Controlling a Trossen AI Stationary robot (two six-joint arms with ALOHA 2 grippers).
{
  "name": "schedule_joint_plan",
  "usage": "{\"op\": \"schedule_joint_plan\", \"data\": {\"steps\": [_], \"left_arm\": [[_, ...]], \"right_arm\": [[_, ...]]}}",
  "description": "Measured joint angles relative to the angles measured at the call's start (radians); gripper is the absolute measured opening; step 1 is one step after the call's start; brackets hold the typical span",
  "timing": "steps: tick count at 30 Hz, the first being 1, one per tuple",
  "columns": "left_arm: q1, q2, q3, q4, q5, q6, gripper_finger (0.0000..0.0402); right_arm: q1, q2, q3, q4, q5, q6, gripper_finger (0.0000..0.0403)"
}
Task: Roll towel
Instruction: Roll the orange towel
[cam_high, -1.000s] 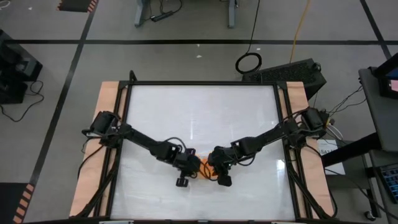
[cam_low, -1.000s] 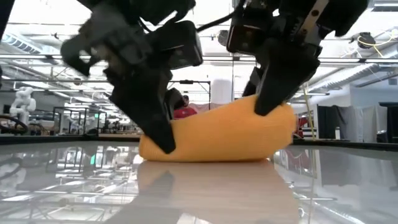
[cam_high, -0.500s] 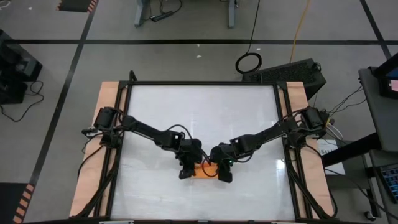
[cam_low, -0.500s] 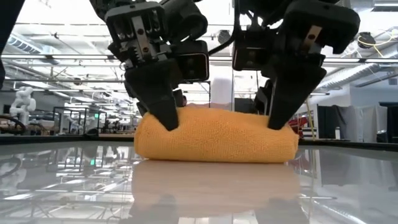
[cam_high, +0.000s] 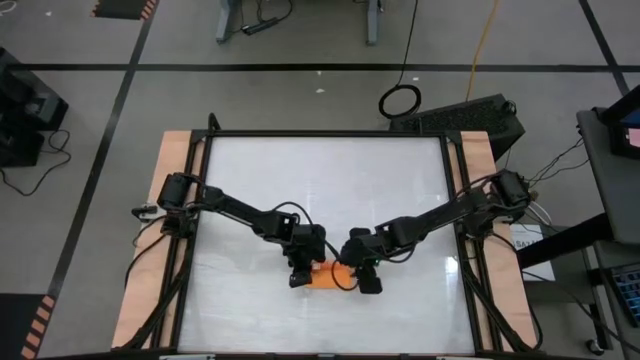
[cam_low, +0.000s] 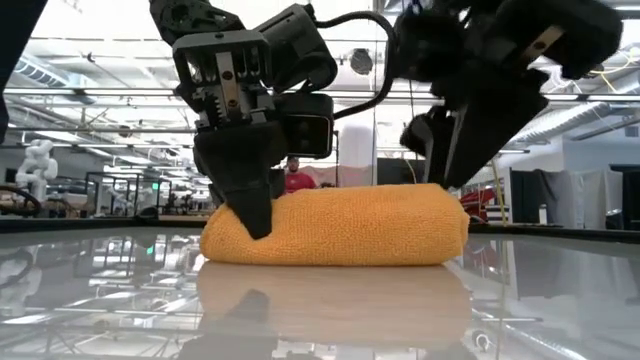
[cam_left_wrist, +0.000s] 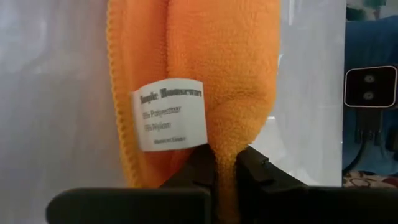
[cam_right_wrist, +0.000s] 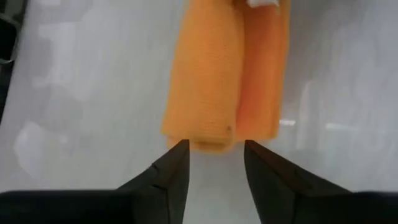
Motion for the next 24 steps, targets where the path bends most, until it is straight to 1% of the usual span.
{"op": "schedule_joint_plan", "data": {"steps": [4,8,11,16,20,24], "left_arm": [[0.006,0.001,0.000,0.005,0.006,-0.008,0.0024],[0.012,0.003,-0.001,0.007,0.023,-0.020,0.0024],[0.018,0.003,-0.001,0.012,0.032,-0.026,0.0023],[0.025,0.004,-0.002,0.014,0.043,-0.026,0.0023],[0.031,0.005,-0.002,0.018,0.055,-0.028,0.0023],[0.032,0.006,-0.003,0.019,0.062,-0.043,0.0023]], "right_arm": [[0.038,-0.027,0.000,0.001,0.045,-0.109,0.0159],[0.092,-0.034,0.000,0.006,0.122,-0.193,0.0176],[0.142,-0.032,0.000,0.048,0.157,-0.283,0.0182],[0.204,-0.003,0.001,0.113,0.326,-0.376,0.0182],[0.207,0.041,0.001,0.141,0.351,-0.380,0.0183],[0.199,0.083,0.001,0.150,0.344,-0.354,0.0183]]}}
